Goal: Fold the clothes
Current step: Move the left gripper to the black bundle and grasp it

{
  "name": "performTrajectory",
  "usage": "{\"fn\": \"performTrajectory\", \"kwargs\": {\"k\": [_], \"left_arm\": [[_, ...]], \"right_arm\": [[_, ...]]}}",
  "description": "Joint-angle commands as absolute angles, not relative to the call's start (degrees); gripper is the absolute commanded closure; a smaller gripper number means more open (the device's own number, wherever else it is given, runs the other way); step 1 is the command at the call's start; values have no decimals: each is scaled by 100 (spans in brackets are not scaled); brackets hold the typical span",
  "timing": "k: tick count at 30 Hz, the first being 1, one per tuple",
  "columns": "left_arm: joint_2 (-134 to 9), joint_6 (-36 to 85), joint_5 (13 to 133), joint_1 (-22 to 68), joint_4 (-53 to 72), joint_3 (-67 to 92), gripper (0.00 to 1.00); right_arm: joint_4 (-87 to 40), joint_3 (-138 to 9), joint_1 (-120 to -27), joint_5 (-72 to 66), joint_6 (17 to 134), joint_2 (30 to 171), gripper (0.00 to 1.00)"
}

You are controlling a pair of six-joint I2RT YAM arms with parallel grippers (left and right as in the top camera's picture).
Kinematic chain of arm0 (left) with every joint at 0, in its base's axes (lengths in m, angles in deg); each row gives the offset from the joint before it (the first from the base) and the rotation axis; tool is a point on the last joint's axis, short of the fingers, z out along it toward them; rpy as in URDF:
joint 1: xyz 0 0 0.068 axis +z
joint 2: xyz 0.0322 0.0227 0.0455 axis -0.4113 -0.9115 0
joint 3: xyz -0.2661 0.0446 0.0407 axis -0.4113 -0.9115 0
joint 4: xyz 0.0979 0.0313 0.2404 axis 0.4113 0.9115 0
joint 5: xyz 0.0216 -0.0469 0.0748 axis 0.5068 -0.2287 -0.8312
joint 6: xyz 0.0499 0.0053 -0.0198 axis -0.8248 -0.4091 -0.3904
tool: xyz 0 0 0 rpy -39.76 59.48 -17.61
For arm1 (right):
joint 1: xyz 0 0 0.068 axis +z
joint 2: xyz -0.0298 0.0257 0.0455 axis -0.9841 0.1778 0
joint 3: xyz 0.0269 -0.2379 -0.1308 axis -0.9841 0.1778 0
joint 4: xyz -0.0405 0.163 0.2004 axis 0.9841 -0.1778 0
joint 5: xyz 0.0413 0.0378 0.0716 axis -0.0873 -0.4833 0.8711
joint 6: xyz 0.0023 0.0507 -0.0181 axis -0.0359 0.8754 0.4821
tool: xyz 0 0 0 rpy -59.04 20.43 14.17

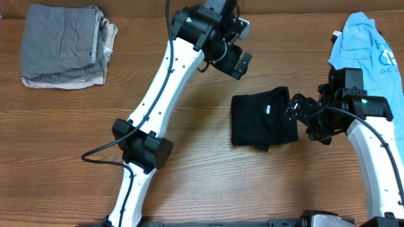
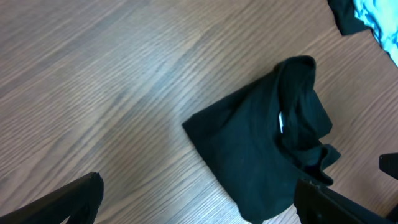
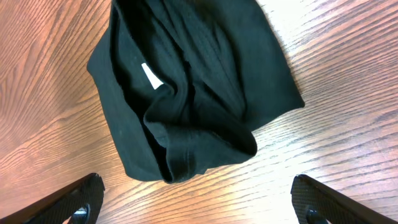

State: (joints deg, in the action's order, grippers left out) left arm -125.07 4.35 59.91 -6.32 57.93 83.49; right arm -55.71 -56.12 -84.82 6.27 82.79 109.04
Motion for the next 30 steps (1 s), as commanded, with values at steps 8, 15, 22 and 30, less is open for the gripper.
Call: {"fn": "performTrajectory", "kwargs": {"k": [8,15,22,30], "left_arm": [[-12870,-168,6070,-969,6040,8364,0],[-13348,-579,6347,-1128,6333,8364,0],[-13506,-865,6365,-1251,6375,8364,0],[-13851,-1139,6868,-1356,6390,8364,0]], "right_arm": [[-5326,-5732,-8569,411,8246,10813,0],[-5328,-5732,-8871,664,7957,10813,0],[-5394,-5732,-9382,669,7743,10813,0],[-5387,-5732,-9601,667,7649,10813,0]]}}
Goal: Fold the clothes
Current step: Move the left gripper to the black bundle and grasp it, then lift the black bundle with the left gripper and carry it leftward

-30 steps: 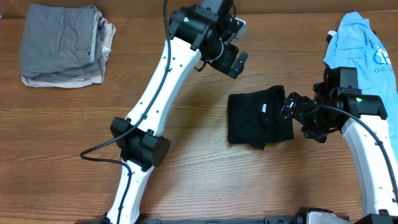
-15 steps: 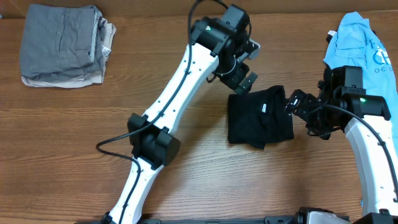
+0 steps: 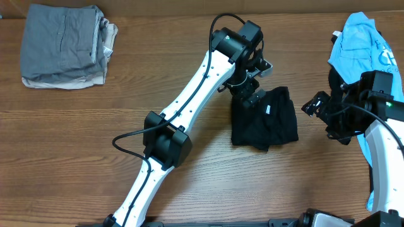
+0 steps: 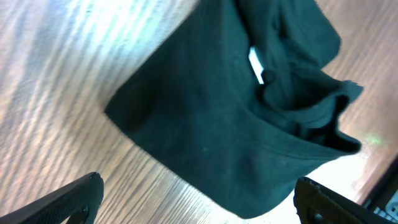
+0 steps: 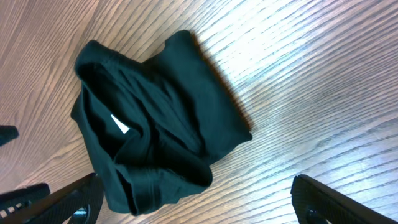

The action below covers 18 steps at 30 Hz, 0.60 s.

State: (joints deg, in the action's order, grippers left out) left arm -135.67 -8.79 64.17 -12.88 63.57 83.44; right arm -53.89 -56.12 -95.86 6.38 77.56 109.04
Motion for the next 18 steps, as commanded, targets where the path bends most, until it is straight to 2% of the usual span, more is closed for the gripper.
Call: {"fn": "performTrajectory", "kwargs": {"k": [1,9,18], "left_arm": [[-13939,-1217,7075,-1382,6432,8364,0],[-14360,-1340,7198,-1675,6685,8364,3],[-14612,-723,5759,-1699,6582,8364,0]], "right_arm": [[-5387,-5732,-9601,664,7638,10813,0],[-5392,-5732,-9601,664,7638,10813,0],[-5367,-5730,-9601,662,7638,10813,0]]}}
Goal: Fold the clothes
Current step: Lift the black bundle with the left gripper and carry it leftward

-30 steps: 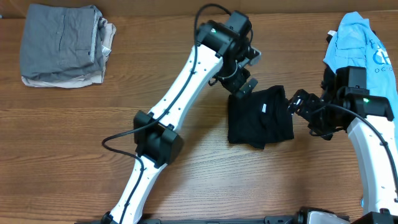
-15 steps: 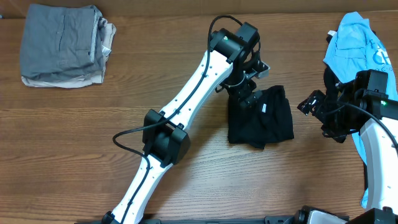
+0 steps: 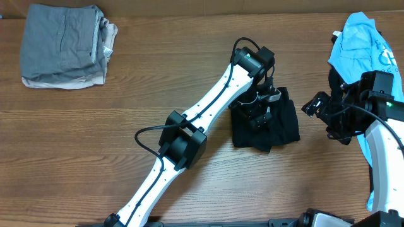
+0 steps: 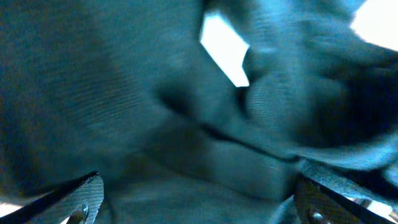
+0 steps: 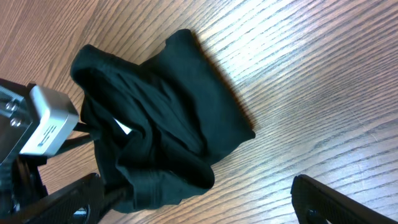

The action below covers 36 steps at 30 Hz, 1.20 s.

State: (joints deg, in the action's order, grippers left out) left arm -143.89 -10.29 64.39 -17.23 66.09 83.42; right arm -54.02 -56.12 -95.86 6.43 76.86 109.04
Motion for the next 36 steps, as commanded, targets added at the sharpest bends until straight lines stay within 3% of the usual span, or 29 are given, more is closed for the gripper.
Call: {"fn": "performTrajectory", "kwargs": {"k": [1,16,27,36], "left_arm": [[-14638,-649,5628,-1692,6569,8364,0],[-14671,-371,3099,-1139,6381,8364,0],[-14671,-376,2981,-123,5903,8384,0],[-14660,-441,3425,-90,6515,9415,0]], "right_arm": [[-5367,-5730,-9601,662,7641,10813,0],[-5284,-5605,-9601,664,7641,10898,0],[-5282,-5608,-9601,667,7641,11014,0],[-5295,-5608,-9601,667,7641,11014,0]]}}
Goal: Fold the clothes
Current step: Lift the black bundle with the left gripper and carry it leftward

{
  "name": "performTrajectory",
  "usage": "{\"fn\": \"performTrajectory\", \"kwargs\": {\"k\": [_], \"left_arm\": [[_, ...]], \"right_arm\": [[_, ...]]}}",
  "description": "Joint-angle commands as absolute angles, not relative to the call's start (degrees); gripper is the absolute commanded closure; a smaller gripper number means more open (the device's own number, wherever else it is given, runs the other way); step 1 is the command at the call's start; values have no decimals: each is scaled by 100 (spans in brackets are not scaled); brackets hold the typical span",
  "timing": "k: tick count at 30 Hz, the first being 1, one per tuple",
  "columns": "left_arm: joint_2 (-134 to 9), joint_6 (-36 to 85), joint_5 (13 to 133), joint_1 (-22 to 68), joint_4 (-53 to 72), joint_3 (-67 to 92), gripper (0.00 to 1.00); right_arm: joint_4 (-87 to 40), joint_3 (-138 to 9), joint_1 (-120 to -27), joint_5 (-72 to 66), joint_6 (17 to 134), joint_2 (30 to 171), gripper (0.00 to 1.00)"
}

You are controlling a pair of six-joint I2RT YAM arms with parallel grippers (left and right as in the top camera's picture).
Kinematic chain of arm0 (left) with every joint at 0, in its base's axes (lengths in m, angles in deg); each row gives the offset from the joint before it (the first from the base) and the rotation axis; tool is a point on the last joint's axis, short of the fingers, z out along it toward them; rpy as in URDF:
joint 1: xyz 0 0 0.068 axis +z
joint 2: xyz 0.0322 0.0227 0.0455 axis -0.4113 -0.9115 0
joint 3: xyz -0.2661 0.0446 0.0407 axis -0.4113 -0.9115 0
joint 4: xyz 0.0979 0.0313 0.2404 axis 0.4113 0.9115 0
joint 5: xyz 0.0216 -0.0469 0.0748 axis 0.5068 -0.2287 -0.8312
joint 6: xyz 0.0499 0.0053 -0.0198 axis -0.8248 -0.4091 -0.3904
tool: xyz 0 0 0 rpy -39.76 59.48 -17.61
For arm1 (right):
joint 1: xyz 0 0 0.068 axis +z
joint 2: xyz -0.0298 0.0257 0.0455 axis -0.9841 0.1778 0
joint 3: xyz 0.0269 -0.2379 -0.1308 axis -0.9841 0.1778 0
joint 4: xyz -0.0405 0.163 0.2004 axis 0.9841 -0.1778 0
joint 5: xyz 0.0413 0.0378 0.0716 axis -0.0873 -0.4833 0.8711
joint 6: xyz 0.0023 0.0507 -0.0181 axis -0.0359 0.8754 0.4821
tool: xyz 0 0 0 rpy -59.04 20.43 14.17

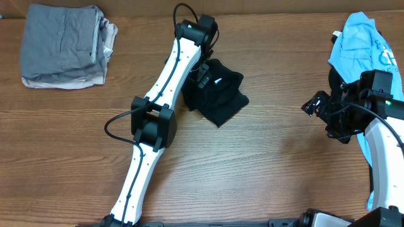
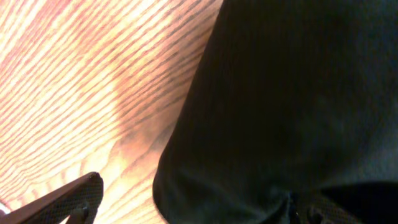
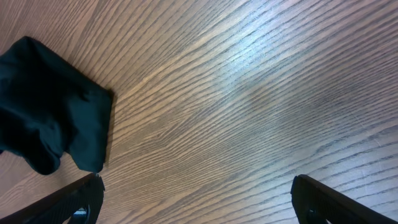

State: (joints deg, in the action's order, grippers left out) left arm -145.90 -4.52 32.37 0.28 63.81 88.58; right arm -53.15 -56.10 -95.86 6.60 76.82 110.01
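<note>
A black folded garment (image 1: 221, 94) lies bunched on the wooden table (image 1: 284, 176), left of centre at the back. My left gripper (image 1: 201, 74) presses on its left edge. In the left wrist view the black cloth (image 2: 286, 93) fills the right side and covers one finger, while the other fingertip (image 2: 84, 194) stands wide over bare wood. The left gripper (image 2: 196, 202) is open over the cloth. My right gripper (image 1: 314, 108) hovers open at the right, well away from the garment (image 3: 50, 118), with bare wood between its fingers (image 3: 196, 199).
A stack of folded grey and beige clothes (image 1: 63, 44) sits at the back left corner. A light blue shirt (image 1: 363, 44) lies crumpled at the back right, beside the right arm.
The black garment has shifted left and toward the back of the table, and my left gripper has moved with it. The right arm has not moved.
My left gripper hovered open behind the black garment while the right gripper sat open at its right edge. The right gripper then stood back to the right, and the left came down onto the garment. The garment now lies further left and back under the left gripper.
</note>
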Motion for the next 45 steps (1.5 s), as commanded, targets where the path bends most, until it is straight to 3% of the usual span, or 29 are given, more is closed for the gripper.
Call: {"fn": "performTrajectory", "kwargs": {"k": [1,6,11,18,27,45], "left_arm": [[-14660,-441,3587,-106,6633,9664,0],[-14653,-505,4562,-125,7199,11028,0],[-14575,-503,5556,-158,7199,11238,0],[-14575,-826,5456,-573,7199,10416,0],[-14575,-402,4107,-1439,7192,9463,0],[-14577,400,3705,-1389,6182,8038,4]], "right_arm": [[-5298,-5608,-9601,667,7641,11014,0],[-5304,-5608,-9601,667,7641,11014,0],[-5304,-5608,-9601,667,7619,11014,0],[-5289,-5610,-9603,662,7485,11014,0],[-5241,-5610,-9603,660,7488,11014,0],[-5256,-5610,-9601,664,7380,11014,0]]}}
